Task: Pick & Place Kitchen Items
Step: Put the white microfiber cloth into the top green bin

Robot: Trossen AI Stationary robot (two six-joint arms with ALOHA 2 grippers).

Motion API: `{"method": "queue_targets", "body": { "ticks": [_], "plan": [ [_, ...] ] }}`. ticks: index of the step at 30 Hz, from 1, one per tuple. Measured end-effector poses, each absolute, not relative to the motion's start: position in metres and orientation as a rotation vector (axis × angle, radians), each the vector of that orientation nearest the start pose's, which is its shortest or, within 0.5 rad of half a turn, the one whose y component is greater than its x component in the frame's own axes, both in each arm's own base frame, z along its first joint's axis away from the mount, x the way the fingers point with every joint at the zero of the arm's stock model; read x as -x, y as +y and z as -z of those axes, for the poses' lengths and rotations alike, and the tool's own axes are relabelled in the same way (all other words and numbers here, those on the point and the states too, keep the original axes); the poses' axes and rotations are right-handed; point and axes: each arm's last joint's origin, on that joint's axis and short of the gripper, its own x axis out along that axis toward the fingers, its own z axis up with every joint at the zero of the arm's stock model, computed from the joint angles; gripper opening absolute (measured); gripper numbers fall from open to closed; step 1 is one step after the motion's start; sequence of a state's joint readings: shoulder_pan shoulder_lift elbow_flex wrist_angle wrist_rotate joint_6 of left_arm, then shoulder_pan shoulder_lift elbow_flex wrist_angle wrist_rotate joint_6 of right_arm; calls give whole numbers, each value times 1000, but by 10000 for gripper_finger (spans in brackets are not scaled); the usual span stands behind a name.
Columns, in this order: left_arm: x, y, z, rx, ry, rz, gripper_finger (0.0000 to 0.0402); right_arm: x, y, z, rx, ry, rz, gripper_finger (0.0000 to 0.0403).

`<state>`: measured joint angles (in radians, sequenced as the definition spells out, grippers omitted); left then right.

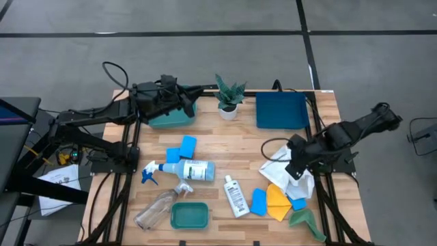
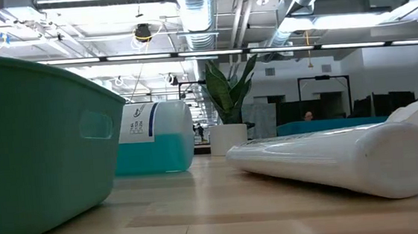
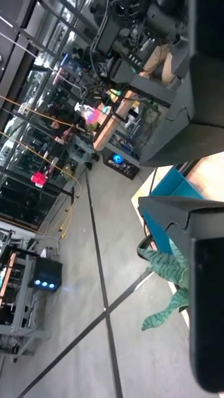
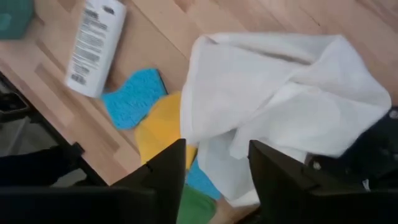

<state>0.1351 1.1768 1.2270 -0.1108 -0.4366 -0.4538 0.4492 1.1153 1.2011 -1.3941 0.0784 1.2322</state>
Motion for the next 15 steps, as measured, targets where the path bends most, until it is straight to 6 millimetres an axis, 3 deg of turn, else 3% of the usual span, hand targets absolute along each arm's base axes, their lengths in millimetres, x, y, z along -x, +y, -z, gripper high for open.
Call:
{"method": "queue_targets", "body": {
  "ticks": [8,15],
  "plan": [
    [-251,43,-414,432,-67,-563,83,-157,84,-319,-694,1280,573,259],
    [-251,43,-415,435,-84,-561,83,-160,84,-304,-679,1350,758,298]
  ]
}}
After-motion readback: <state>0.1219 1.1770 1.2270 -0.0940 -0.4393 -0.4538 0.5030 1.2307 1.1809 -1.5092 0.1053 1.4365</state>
